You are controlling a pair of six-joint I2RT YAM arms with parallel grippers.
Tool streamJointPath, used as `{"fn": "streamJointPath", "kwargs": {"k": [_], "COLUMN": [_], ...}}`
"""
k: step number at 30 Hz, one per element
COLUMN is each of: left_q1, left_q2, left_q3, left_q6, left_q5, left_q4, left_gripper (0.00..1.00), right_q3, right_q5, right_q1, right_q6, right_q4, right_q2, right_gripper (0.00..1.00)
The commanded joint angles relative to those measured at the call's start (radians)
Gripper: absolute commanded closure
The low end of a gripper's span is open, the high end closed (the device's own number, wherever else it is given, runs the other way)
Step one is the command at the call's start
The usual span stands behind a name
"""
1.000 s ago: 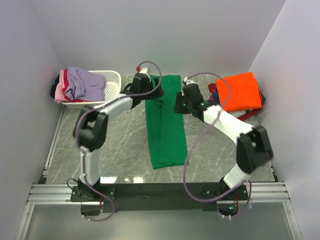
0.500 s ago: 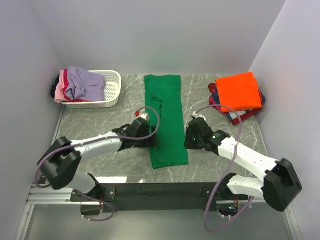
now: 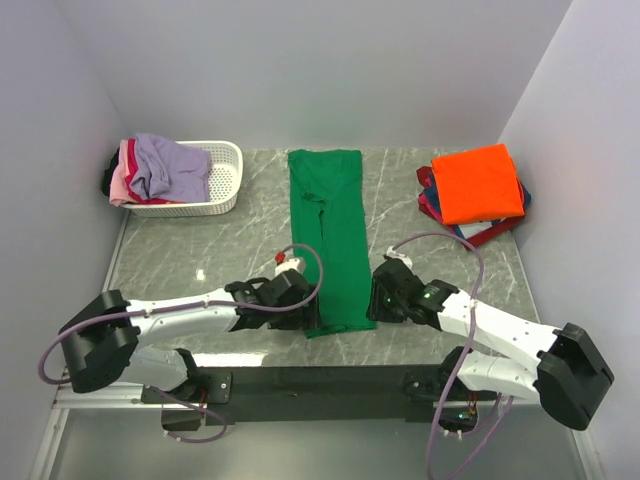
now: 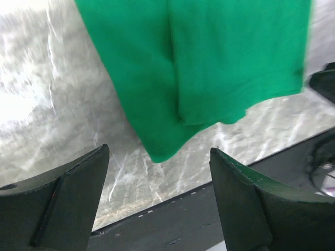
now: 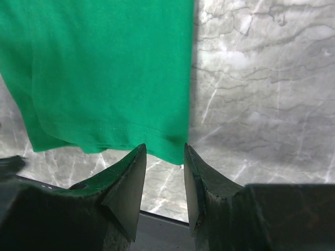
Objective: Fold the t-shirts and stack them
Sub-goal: Fold the tshirt
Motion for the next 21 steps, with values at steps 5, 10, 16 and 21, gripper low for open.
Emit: {"fn": "streamJointPath", "kwargs": {"k": [5,10,16,21], "left_q1": [-0.075,-0.113,-0.121,-0.121], "left_q2": [0.075,0.12,0.138,0.147], "left_q3": [0.034,0.066,0.072,0.069], "left_q6": [-0.091,-0.123,-0.137,-0.151], "left_q5": [-0.065,-0.103,-0.14,-0.174], "left_q4": [-0.031,-0.095,-0.106,-0.114], "left_gripper": [0.18,0.22,0.31,0.38], "right_q3": [-0.025,-0.037,-0.043,-0.049], "right_q5": [0.006,0.002,-0.006,-0.011], "right_q1": [0.018,0.021,0.024,0.024], "right_q6": [0.042,0.05,0.051,0.056], "right_q4": [0.057,0.069,0.085,0.094], "right_q2": [0.021,0.037,0.063,0.079], "right_gripper": [0.58,0.58,0.58,0.58]}}
